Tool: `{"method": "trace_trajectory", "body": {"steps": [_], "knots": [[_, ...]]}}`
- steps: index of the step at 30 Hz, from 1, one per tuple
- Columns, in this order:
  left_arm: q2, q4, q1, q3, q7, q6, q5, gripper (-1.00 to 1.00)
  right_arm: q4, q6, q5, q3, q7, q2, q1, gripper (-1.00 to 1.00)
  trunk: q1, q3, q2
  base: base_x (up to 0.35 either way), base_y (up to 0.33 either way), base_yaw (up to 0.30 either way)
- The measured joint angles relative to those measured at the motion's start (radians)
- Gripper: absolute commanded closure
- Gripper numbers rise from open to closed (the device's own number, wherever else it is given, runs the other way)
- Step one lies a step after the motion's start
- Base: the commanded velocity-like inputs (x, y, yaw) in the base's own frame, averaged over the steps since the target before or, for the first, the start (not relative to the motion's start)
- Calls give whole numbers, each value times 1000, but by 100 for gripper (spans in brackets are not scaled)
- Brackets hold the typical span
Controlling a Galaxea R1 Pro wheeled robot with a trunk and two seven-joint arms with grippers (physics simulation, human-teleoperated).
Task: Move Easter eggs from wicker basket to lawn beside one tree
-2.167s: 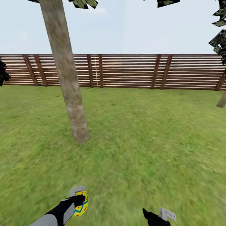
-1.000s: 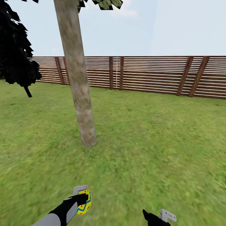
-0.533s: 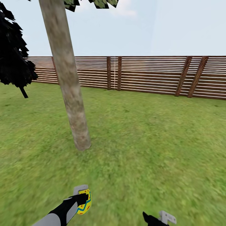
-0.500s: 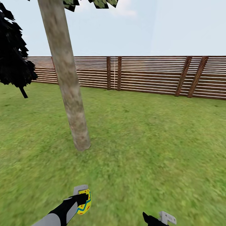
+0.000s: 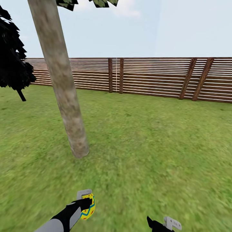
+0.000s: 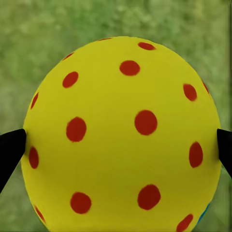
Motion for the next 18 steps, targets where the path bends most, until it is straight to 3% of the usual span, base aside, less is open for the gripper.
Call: {"method": "trace_trajectory", "body": {"steps": [18], "knots": [[-2, -18, 0, -2, 0, 6, 0, 100, 0, 0, 2, 1, 2, 1, 0, -100, 0, 0, 0, 259, -205, 0]]}}
